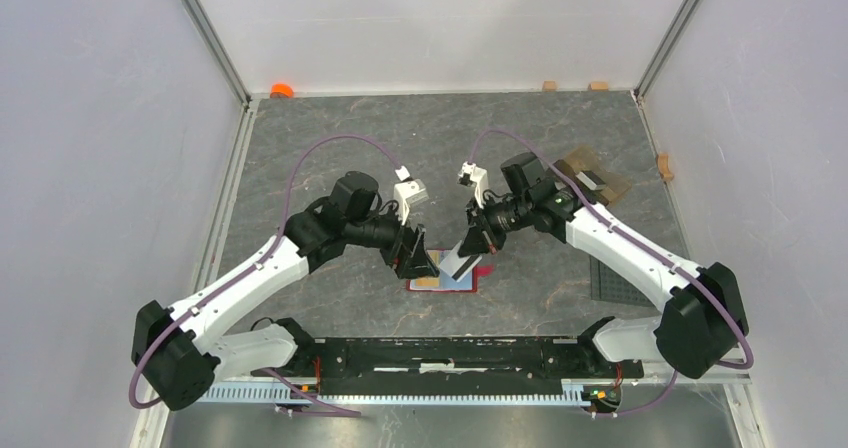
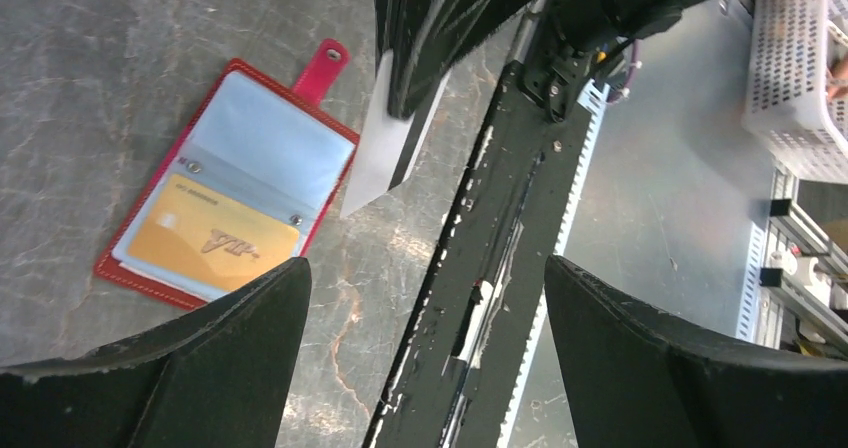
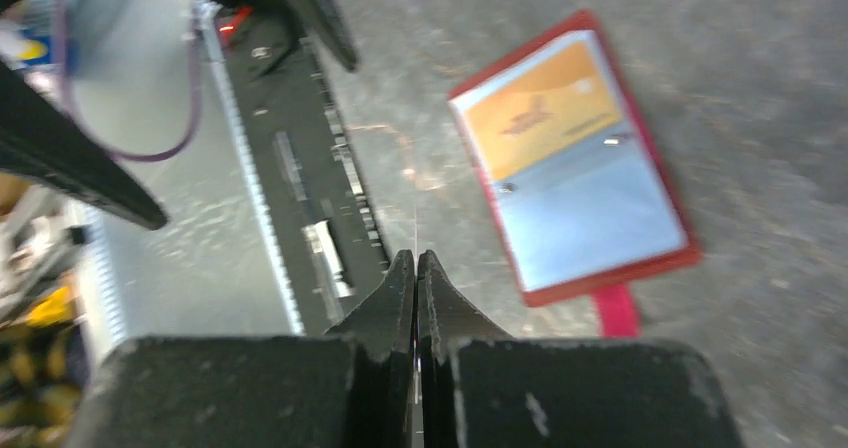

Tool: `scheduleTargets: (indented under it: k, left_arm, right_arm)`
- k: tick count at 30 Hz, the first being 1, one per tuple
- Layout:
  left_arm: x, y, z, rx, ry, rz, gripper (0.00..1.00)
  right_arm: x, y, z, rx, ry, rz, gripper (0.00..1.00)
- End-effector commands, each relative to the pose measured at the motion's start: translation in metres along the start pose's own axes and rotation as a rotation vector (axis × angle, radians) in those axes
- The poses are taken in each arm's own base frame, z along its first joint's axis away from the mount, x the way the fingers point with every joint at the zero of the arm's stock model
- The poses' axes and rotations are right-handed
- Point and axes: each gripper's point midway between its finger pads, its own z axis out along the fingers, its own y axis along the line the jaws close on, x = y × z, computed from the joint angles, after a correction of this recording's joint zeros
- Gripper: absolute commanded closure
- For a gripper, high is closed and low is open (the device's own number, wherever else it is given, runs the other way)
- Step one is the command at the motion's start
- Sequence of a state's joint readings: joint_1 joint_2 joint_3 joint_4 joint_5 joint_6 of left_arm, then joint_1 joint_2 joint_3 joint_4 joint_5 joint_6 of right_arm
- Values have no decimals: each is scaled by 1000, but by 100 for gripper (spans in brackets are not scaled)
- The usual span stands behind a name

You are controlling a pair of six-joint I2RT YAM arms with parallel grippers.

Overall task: Put the credit cards into the card holder
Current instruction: Insert the credit card into the card holder.

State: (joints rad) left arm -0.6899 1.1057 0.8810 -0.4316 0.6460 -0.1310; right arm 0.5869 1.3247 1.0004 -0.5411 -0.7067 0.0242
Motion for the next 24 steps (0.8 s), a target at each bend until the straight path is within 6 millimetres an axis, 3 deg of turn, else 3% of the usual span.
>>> scheduleTargets:
  k: [1, 7, 14, 20, 21, 23, 24]
  left_arm:
    - [-4, -12, 7, 68, -12, 75, 10]
    - [1, -25, 12, 127, 18, 72, 34]
    - [4, -33, 15, 166, 37, 61, 66]
    - [10, -45, 17, 235, 60, 45, 69]
    - [11, -46, 18, 243, 65, 42, 74]
    - [13, -48, 19, 252, 73, 38, 94]
    - [14, -48, 19, 252, 76, 35, 98]
  right_arm:
    - [-21, 59, -9, -306, -98, -35, 100]
    - [-25, 86, -13, -432, -93, -70, 100]
    - [-21, 96, -12, -469, -60, -95, 100]
    - [-19, 95, -9, -467, -47, -87, 100]
    - [-19, 95, -9, -467, -48, -87, 100]
    - [-19, 94, -9, -456, -47, -86, 97]
    - [-20, 91, -8, -433, -48, -84, 87]
